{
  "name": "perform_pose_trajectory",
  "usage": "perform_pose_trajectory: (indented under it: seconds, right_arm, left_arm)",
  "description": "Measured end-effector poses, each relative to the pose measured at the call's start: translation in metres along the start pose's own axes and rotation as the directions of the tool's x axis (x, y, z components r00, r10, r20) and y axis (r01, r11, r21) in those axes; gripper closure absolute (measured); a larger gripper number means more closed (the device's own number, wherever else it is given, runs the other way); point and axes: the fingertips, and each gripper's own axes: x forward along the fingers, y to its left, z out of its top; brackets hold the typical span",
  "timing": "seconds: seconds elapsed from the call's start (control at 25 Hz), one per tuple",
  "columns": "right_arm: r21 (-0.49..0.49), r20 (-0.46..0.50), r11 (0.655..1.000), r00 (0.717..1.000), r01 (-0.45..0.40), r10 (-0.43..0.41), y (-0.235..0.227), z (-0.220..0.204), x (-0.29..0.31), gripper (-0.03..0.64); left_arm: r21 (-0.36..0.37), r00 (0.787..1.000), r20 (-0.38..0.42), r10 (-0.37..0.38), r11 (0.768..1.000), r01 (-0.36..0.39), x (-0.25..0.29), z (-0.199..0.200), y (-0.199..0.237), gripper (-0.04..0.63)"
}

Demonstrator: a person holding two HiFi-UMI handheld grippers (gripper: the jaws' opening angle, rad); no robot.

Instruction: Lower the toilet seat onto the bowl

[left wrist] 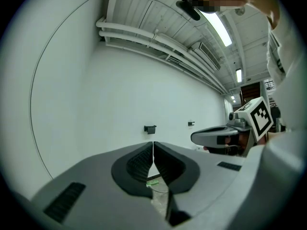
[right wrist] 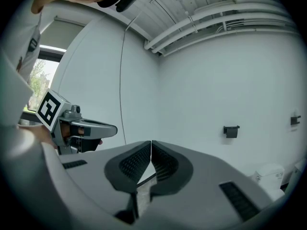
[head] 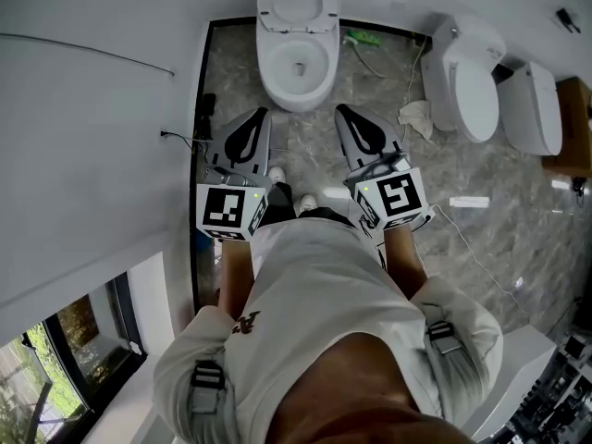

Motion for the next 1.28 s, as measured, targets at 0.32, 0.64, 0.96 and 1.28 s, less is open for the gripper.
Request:
perform_pose_trajectory:
  seconds: [0.32,0.64,0.96,1.28]
  right_arm:
    - [0.014,-0.015,0.999,0.999,0.039,-0.039,-0.022,-0.008,0.030,0.594]
    - [0.013,-0.036,0.997,0.997,0.073,-0.072,-0.041,-0.007,0.087,0.594]
    - [0.004,-0.056,0.990,0.988,0.141,-0.141,-0.056,0.002,0.157,0.594]
    - [0.009,-0.062,0.981,0.979,0.193,-0.192,-0.067,0.009,0.226,0.594]
  left_arm:
    - [-0.006,0.999,0.000,-0.036,0.999,0.036,0.035,-0.007,0.021,0.569]
    - [-0.021,0.998,-0.004,-0.069,0.997,0.069,0.077,-0.008,0.068,0.569]
    - [-0.034,0.992,-0.002,-0.123,0.992,0.123,0.123,-0.005,0.136,0.569]
    - [-0.023,0.983,0.003,-0.183,0.983,0.183,0.166,0.000,0.194,0.569]
